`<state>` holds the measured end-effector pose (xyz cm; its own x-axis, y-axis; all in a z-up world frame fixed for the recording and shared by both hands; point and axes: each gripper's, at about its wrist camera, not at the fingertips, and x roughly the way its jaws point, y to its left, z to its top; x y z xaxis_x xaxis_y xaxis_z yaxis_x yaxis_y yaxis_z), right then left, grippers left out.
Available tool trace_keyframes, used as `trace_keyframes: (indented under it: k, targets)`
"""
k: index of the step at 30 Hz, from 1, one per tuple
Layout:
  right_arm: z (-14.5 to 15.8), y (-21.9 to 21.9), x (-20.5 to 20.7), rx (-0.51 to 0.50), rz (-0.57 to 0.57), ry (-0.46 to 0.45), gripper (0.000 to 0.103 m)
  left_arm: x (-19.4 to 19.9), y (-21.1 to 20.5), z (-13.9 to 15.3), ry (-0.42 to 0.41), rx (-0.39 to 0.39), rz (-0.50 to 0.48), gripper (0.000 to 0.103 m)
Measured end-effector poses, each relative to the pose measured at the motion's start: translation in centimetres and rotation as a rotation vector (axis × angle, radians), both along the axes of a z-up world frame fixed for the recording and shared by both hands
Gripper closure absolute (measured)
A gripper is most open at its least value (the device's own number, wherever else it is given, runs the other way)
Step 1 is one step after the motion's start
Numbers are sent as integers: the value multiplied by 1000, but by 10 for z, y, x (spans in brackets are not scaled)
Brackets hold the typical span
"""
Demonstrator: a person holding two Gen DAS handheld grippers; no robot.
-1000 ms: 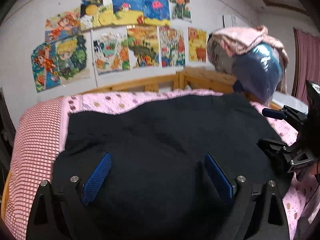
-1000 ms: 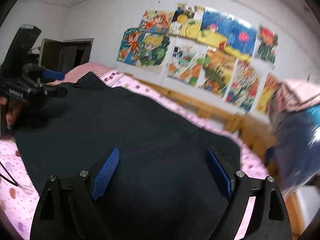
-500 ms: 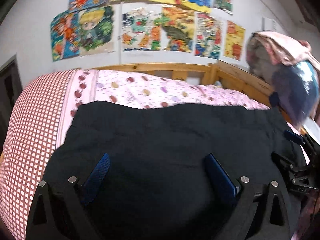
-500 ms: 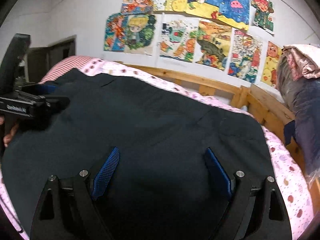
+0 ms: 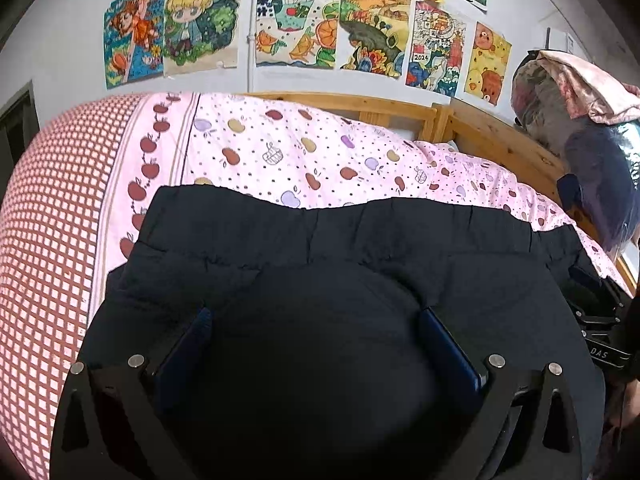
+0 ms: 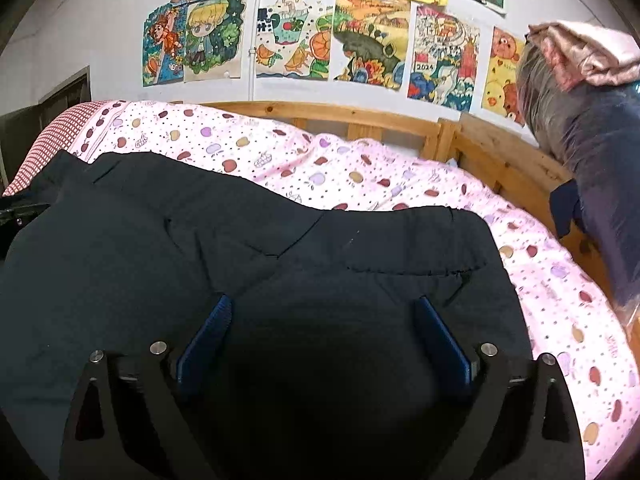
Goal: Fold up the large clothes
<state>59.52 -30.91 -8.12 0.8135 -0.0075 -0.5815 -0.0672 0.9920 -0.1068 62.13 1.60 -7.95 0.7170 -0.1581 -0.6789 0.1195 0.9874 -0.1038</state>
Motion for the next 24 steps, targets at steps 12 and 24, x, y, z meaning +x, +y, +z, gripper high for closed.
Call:
trace_keyframes:
  k: [12,24]
  targets:
    - [-26,-11,8,116,4,20,6,1,-4,-11,-32,11,3,0]
    - [-35,-17,12,190,21,37,3,0,-4,-14,-47,5,-9,0]
